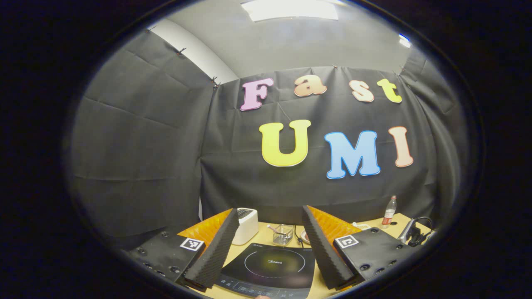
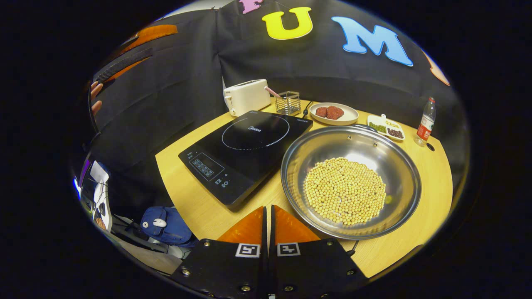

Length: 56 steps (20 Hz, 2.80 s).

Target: First push the handle of the pot to place it horizontally, then grasp the pot with both hands and set it on the induction cooktop.

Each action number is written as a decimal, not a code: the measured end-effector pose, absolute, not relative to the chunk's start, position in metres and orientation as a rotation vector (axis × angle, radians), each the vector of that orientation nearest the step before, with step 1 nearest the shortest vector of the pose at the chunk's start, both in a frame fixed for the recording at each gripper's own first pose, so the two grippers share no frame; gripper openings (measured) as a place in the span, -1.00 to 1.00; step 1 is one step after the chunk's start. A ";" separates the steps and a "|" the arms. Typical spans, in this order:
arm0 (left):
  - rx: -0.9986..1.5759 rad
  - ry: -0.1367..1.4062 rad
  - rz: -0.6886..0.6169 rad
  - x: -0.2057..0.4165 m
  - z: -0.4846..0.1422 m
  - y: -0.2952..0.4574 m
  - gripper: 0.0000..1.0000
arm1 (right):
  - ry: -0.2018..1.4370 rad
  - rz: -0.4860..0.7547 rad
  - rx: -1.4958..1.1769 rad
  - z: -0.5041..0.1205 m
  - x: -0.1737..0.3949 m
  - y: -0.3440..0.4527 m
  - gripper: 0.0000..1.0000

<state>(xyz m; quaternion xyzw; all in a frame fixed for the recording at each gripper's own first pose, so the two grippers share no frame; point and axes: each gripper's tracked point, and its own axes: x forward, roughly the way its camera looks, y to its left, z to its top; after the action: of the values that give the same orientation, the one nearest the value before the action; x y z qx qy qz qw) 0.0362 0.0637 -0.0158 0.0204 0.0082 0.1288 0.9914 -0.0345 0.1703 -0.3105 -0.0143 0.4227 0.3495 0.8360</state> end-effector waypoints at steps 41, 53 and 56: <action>-0.031 0.009 0.051 0.105 -0.028 0.000 0.98 | 1.076 0.407 -0.068 -0.339 -0.016 0.053 -0.98; -0.040 0.016 0.037 0.115 -0.033 0.002 1.00 | 1.160 0.310 -0.186 -0.346 0.003 -0.004 -0.98; -0.034 0.018 0.038 0.115 -0.036 0.005 1.00 | 1.166 0.298 -0.242 -0.346 0.013 -0.022 -0.98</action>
<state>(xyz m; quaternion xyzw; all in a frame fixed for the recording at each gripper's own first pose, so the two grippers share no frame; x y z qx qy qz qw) 0.1151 0.0048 -0.0357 -0.0168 0.0088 0.0188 0.9996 0.0125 -0.0219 -0.3464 -0.1134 0.5471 0.1399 0.8175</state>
